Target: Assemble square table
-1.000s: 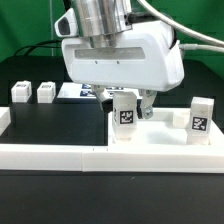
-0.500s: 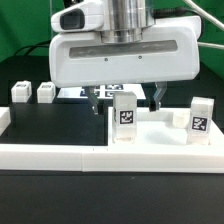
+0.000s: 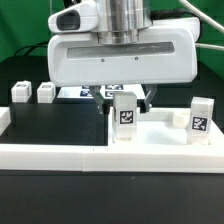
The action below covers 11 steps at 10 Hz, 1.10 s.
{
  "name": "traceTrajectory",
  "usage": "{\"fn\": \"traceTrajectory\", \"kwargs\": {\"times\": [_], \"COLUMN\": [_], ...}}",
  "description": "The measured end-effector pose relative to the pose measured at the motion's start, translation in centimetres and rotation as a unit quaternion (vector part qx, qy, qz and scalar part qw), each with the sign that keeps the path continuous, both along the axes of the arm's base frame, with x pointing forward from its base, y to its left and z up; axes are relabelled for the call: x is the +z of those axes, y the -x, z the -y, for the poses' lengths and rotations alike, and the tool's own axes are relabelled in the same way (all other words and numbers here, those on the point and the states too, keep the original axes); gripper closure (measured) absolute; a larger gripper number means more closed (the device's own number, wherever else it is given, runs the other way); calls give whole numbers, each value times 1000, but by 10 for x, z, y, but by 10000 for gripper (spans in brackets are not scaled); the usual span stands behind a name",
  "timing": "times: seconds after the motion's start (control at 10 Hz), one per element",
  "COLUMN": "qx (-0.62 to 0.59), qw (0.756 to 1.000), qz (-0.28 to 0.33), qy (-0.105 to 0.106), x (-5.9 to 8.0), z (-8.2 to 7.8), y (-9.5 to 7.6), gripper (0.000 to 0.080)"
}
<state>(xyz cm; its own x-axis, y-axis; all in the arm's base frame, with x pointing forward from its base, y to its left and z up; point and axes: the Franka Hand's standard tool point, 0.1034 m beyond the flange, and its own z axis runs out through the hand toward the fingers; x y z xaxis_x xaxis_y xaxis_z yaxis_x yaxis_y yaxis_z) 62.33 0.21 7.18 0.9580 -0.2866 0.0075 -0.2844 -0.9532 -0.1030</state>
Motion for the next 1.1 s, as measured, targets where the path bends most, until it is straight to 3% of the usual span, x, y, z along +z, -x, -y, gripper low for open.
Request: {"fn": "traceTrajectory", "kwargs": {"times": [0.1, 0.3, 0.6, 0.8, 0.9, 1.0, 1.1], "qx": [-42, -127, -327, -531, -555, -609, -629], "qw": [999, 992, 945, 845, 828, 787, 771], "qz": [-4, -10, -29, -57, -64, -75, -78], "qy": [-3, -5, -13, -39, -52, -63, -64], "x": [0, -1, -1, -2, -3, -3, -3], "z": [0, 0, 1, 4, 6, 8, 8], "y": [0, -1, -1, -2, -2, -1, -1], "gripper": [510, 510, 510, 509, 509, 509, 509]}}
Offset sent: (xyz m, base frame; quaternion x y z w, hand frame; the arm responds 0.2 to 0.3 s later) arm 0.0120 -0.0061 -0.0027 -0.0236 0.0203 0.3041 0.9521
